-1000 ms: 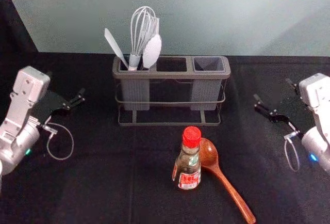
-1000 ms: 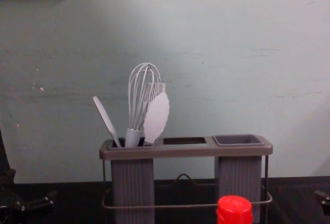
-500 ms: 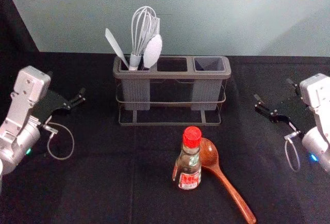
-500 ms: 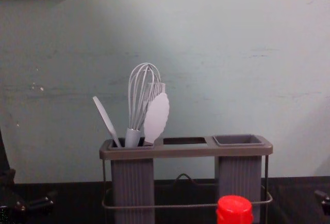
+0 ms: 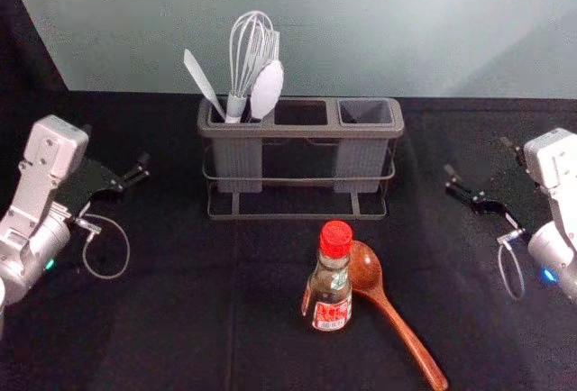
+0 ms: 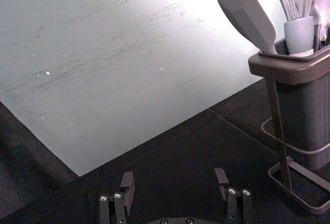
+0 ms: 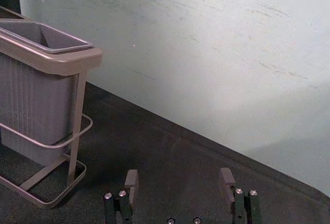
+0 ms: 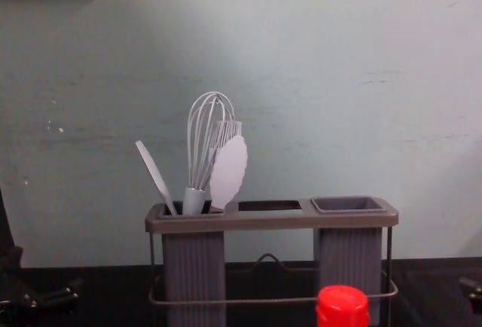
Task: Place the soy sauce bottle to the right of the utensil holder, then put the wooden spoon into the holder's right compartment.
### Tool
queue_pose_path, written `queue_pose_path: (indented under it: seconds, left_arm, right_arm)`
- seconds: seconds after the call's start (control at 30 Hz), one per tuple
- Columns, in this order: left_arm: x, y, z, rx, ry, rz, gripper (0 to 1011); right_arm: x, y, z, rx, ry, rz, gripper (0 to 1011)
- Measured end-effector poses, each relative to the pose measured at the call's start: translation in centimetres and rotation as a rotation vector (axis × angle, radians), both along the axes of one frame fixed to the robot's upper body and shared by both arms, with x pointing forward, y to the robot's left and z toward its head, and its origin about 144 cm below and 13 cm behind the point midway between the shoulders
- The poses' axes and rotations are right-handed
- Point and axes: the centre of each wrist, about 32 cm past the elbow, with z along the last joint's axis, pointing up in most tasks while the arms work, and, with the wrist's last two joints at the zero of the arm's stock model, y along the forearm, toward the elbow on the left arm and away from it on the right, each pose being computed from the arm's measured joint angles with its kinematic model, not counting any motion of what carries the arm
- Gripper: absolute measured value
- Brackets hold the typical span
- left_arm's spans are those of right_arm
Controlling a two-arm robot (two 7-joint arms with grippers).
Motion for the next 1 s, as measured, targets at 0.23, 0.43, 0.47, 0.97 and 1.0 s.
queue_pose_path:
  seconds: [0.23, 0.43, 0.47, 0.97, 1.0]
  left_arm:
    - [0.0, 0.0, 0.0, 0.000, 0.000, 0.000, 1011]
    - [0.0, 0.0, 0.0, 0.000, 0.000, 0.000, 1011]
    - [0.0, 0.0, 0.0, 0.000, 0.000, 0.000, 1011]
    - [0.0, 0.0, 0.0, 0.000, 0.000, 0.000, 1011]
    - [0.0, 0.0, 0.0, 0.000, 0.000, 0.000, 1011]
  right_arm:
    - [0.0, 0.0, 0.0, 0.000, 0.000, 0.000, 1002]
    - [0.0, 0.0, 0.0, 0.000, 0.000, 0.000, 1002]
    - [0.0, 0.0, 0.0, 0.000, 0.000, 0.000, 1002]
    - [-2.7, -0.8, 0.4, 0.005, -0.018, 0.030, 1002]
    - [-3.4, -1.0, 0.4, 0.012, -0.014, 0.044, 1003]
